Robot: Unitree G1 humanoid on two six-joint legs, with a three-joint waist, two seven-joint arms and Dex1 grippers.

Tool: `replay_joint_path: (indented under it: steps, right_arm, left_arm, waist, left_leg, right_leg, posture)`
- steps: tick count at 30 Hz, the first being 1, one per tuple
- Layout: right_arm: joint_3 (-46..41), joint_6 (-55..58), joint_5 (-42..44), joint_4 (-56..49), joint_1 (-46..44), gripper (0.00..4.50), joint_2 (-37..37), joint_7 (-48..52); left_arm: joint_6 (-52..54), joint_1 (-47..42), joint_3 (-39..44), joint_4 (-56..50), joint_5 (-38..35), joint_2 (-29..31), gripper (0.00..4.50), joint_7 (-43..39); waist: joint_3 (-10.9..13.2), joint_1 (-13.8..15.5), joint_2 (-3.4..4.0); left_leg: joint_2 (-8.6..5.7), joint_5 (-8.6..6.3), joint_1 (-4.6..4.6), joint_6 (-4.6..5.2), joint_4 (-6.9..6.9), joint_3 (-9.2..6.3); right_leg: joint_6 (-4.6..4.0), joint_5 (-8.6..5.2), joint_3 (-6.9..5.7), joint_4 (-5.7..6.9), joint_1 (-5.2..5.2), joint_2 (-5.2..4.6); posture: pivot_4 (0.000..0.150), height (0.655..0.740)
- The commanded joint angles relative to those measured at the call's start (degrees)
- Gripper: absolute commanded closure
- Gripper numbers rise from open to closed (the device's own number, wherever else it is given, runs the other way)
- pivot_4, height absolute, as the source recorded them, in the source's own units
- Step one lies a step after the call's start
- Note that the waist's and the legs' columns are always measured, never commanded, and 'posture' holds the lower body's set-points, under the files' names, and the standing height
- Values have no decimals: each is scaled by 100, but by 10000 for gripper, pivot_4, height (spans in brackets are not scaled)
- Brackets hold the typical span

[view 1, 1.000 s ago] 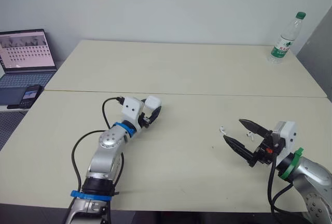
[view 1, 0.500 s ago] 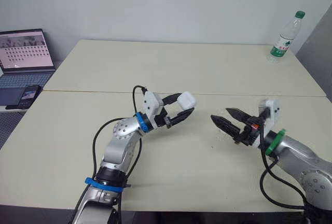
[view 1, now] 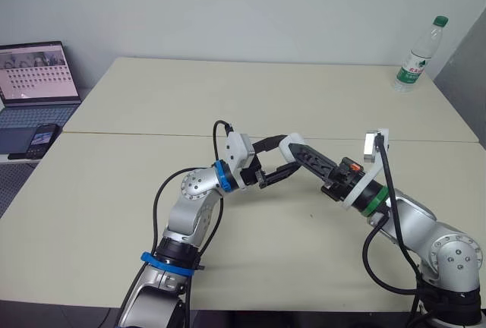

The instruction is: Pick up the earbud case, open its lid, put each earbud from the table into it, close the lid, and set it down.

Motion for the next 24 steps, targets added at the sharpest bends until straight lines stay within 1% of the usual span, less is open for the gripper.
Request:
replay_joint_path:
  steps: [1,3,10,11,13,15,18,19,24]
  right_arm:
    - [41,-159,143,-50,-90,3961,-90,3]
    - [53,-181,137,-32,-97,9725,-130,24]
    - [107,-225,95,19,-152,36005,-216,79]
    - [121,-221,10,30,-153,37415,-244,119]
    - [134,-242,-110,55,-141,37396,-278,159]
    - [141,-250,-142,82,-123,37396,-296,179]
    - [133,-262,-72,83,-111,37396,-313,201]
    - [111,-264,-63,98,-107,37396,-335,209]
    - [-160,-154,-125,299,-1,37396,-743,672]
  left_arm:
    - [-175,-30,12,-61,-50,-35,17294,-36]
    - [-194,-32,28,-35,-48,-30,17294,-34]
    - [-47,-12,33,-57,-220,-8,17294,-172]
    - [26,-5,32,-69,-273,5,17294,-228]
    - [147,11,32,-96,-354,8,17294,-290]
    - [295,58,11,-178,-433,54,9781,-376]
    - [359,130,9,-276,-359,193,1127,-376]
    - [347,123,11,-254,-252,236,266,-287]
    - [772,-46,26,-185,-53,736,266,-317]
  waist:
    - [0,1,0]
    - [0,2,0]
    - [0,2,0]
    - [0,1,0]
    - [0,1,0]
    - [0,0,0]
    - [0,-2,0]
    - [0,-1,0]
    - [0,0,0]
  left_leg:
    - [0,0,0,0,0,0]
    - [0,0,0,0,-1,0]
    - [2,0,0,0,-1,0]
    - [3,0,0,0,-1,-1]
    - [3,0,-1,0,-1,-2]
    - [2,0,-2,0,-1,-2]
    - [3,0,-3,0,-3,-1]
    - [3,0,-2,0,-4,-2]
    - [2,0,-3,0,-4,-5]
  right_leg:
    - [0,0,0,0,0,0]
    - [0,0,0,-2,0,0]
    - [11,-6,0,-2,0,0]
    - [11,-6,0,-2,0,1]
    - [11,-7,0,-3,0,1]
    - [11,-7,0,-5,0,0]
    - [11,-7,0,-8,0,0]
    - [11,-7,1,-8,0,0]
    - [11,-7,-1,-8,0,0]
  posture:
    - [1500,7362]
    - [1500,7362]
    - [1500,7362]
    - [1500,7362]
    - [1500,7362]
    - [1500,7362]
    - [1500,7362]
    - [1500,7362]
    - [1500,7362]
